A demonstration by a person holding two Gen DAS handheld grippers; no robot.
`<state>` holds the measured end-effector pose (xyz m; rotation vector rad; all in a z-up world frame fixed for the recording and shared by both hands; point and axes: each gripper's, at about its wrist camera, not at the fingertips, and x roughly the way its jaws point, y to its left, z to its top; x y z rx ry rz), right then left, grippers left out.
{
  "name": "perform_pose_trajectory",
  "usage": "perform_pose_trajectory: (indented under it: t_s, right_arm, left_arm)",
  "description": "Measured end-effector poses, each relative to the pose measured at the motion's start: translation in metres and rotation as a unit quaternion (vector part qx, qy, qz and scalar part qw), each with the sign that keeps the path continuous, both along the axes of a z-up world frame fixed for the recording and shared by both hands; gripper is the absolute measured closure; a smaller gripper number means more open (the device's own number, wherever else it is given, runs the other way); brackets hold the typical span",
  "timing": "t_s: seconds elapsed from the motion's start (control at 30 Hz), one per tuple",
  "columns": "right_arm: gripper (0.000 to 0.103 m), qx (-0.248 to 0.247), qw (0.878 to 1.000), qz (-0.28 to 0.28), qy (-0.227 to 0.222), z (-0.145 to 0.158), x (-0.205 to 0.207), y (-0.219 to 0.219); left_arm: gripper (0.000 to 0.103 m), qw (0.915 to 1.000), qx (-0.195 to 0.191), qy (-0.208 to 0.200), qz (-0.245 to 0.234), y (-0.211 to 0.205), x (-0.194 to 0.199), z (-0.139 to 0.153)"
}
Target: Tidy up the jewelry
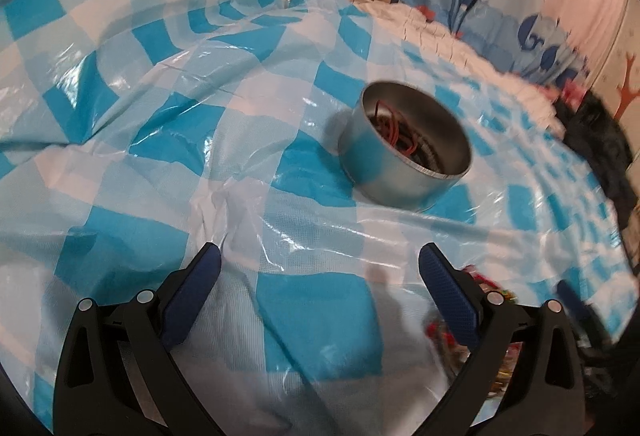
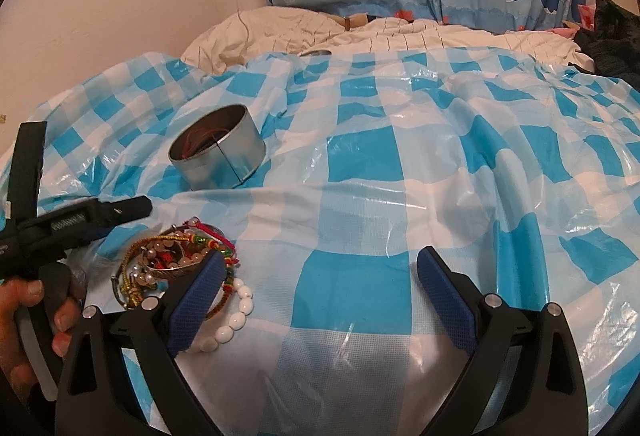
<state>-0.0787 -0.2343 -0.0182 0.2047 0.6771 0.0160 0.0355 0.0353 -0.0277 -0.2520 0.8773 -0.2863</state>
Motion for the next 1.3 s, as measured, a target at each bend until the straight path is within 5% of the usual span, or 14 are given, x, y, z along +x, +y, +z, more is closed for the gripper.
perform_pose_trajectory:
  t_s: [0.27, 0.37, 0.5, 0.6, 0.73, 1.13, 1.3]
  right_arm:
    - [0.01, 0.0, 1.0, -0.002, -0.006, 0.003, -0.002, -0.002]
    - [0.01, 0.009, 1.0, -0.011, -0.016, 0.005, -0.005, -0.008]
    - [0.01, 0.039, 0.998, -0.038, -0.025, 0.006, -0.008, -0.021]
    - [0.01, 0.059, 0.997, -0.047, -0.014, 0.004, -0.005, -0.029]
    - [0.01, 0.056, 0.997, -0.046, -0.011, 0.005, -0.004, -0.027]
    - [0.01, 0.055, 0.997, -0.046, -0.009, 0.005, -0.003, -0.026]
    - [0.01, 0.055, 0.997, -0.046, -0.009, 0.005, -0.003, -0.026]
  left_arm:
    - [0.008, 0.9945, -0.071, -0.026, -0.072, -0.009, -0.024, 0.025]
    - [0.008, 0.9916, -0.025, -0.049, -0.117, -0.035, -0.033, 0.03]
    - [0.008, 0.9769, 0.04, -0.101, -0.184, -0.064, -0.054, 0.042]
    - [0.022, 0.9647, 0.063, -0.117, -0.228, -0.075, -0.067, 0.043]
    - [0.045, 0.9619, 0.07, -0.095, -0.247, -0.08, -0.066, 0.036]
    - [0.095, 0.9721, 0.038, -0.043, -0.227, -0.068, -0.05, 0.029]
    - [0.1, 0.9714, 0.043, -0.045, -0.229, -0.065, -0.05, 0.035]
